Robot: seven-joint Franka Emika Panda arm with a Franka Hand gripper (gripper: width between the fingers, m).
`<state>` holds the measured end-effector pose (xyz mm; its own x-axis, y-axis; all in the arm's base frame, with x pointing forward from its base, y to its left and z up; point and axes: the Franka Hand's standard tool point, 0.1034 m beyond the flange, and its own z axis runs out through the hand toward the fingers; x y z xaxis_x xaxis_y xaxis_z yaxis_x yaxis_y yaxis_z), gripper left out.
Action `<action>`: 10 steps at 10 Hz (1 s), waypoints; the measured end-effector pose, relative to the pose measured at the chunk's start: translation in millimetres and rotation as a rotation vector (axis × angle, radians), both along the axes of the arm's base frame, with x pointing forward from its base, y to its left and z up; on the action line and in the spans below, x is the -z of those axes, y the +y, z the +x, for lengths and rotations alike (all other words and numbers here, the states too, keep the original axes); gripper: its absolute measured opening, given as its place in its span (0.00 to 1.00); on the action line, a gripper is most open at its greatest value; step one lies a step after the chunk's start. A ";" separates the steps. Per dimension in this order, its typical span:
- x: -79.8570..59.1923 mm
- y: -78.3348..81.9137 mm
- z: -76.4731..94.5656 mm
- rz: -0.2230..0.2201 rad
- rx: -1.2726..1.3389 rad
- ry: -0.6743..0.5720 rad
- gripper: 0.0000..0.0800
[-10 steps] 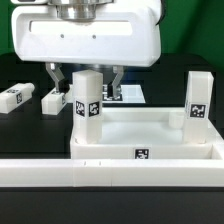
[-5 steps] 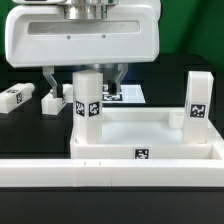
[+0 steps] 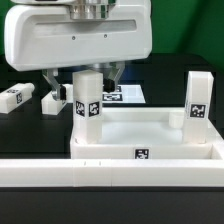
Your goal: Assemble desk
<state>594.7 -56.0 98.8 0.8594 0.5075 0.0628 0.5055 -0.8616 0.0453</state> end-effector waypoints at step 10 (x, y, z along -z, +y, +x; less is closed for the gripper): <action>0.6 1.4 -0.1 0.044 0.414 0.001 0.36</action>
Offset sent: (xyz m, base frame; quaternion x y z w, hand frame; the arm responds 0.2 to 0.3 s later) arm 0.0000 0.0000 0.0000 0.0000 0.0000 0.0000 1.0000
